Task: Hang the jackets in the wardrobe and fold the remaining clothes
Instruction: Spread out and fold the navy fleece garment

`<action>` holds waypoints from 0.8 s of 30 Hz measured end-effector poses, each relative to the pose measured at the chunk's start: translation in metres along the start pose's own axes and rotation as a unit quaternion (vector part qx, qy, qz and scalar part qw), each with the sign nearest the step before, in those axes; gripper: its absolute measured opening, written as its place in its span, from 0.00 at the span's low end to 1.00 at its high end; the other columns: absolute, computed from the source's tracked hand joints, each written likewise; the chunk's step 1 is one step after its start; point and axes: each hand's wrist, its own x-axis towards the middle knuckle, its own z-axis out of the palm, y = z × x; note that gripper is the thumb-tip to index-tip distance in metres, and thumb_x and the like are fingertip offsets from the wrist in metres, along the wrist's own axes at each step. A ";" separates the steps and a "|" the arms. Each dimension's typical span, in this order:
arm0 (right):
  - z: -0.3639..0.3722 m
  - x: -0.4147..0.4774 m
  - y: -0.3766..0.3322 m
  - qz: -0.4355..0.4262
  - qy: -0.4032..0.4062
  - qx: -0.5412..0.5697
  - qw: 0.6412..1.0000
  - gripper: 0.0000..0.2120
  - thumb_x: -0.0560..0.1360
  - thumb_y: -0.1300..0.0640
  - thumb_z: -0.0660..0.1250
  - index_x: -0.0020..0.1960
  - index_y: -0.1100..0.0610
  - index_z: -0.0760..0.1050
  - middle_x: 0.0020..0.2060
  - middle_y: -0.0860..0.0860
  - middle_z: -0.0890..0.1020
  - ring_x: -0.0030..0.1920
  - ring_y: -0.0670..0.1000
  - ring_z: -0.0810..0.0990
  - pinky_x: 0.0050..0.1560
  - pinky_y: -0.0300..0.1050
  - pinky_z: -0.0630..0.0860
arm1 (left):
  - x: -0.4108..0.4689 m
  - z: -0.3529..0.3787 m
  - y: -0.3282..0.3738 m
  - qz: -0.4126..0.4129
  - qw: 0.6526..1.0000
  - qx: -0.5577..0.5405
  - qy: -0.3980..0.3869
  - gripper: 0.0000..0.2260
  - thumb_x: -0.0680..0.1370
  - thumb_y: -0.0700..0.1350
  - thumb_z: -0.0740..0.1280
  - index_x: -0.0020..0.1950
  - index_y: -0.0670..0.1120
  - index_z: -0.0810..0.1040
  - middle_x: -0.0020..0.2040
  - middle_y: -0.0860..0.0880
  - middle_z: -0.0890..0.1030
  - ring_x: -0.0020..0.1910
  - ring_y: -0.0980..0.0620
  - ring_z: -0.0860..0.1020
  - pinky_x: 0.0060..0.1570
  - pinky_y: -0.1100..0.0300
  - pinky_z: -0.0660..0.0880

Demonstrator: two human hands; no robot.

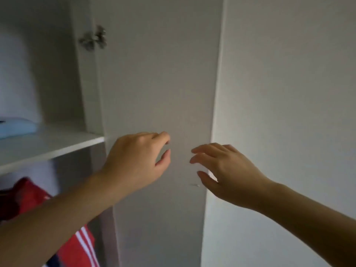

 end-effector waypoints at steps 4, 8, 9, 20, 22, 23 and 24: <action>-0.027 -0.126 0.074 0.127 -0.020 -0.020 0.992 0.13 0.75 0.50 0.60 0.57 0.48 0.77 0.58 0.44 0.79 0.57 0.48 0.79 0.55 0.45 0.74 | 0.021 0.048 0.133 -0.011 0.987 -0.160 -0.007 0.11 0.73 0.53 0.58 0.47 0.52 0.77 0.37 0.58 0.81 0.35 0.54 0.80 0.31 0.61 0.75; -0.043 -0.241 0.141 0.253 -0.024 -0.046 0.966 0.12 0.77 0.50 0.61 0.58 0.48 0.76 0.58 0.43 0.78 0.57 0.46 0.78 0.56 0.44 0.72 | 0.041 0.104 0.263 0.007 0.961 -0.275 -0.039 0.08 0.74 0.52 0.61 0.48 0.52 0.77 0.38 0.58 0.81 0.33 0.56 0.78 0.31 0.64 0.69; -0.046 -0.268 0.156 0.280 -0.026 -0.051 0.958 0.11 0.77 0.51 0.61 0.58 0.48 0.76 0.58 0.43 0.78 0.57 0.46 0.77 0.56 0.44 0.73 | 0.046 0.119 0.295 0.015 0.952 -0.300 -0.050 0.08 0.74 0.52 0.62 0.48 0.52 0.78 0.38 0.58 0.81 0.32 0.56 0.76 0.31 0.64 0.68; -0.056 -0.534 0.343 0.585 -0.081 -0.071 0.804 0.11 0.78 0.53 0.61 0.58 0.49 0.76 0.57 0.42 0.77 0.50 0.44 0.74 0.46 0.37 0.64 | 0.104 0.290 0.650 0.181 0.827 -0.490 -0.209 0.01 0.74 0.47 0.68 0.43 0.51 0.78 0.34 0.57 0.79 0.29 0.59 0.73 0.28 0.75 0.57; -0.059 -0.573 0.378 0.634 -0.099 -0.077 0.763 0.11 0.79 0.53 0.61 0.59 0.49 0.76 0.58 0.42 0.77 0.50 0.45 0.75 0.44 0.37 0.64 | 0.119 0.316 0.711 0.211 0.797 -0.510 -0.246 0.02 0.76 0.48 0.67 0.45 0.51 0.77 0.35 0.56 0.80 0.31 0.57 0.76 0.28 0.74 0.60; -0.061 -0.592 0.395 0.656 -0.101 -0.075 0.745 0.11 0.79 0.53 0.61 0.59 0.49 0.76 0.58 0.43 0.77 0.52 0.46 0.76 0.45 0.38 0.66 | 0.127 0.327 0.741 0.227 0.783 -0.518 -0.258 0.03 0.76 0.49 0.66 0.46 0.51 0.77 0.36 0.55 0.81 0.33 0.56 0.77 0.28 0.72 0.61; -0.062 -0.612 0.411 0.675 -0.098 -0.073 0.728 0.11 0.79 0.53 0.61 0.59 0.49 0.76 0.58 0.44 0.77 0.54 0.48 0.77 0.47 0.40 0.69 | 0.135 0.337 0.771 0.245 0.771 -0.523 -0.268 0.04 0.77 0.49 0.65 0.47 0.51 0.77 0.37 0.54 0.81 0.35 0.54 0.78 0.28 0.70 0.64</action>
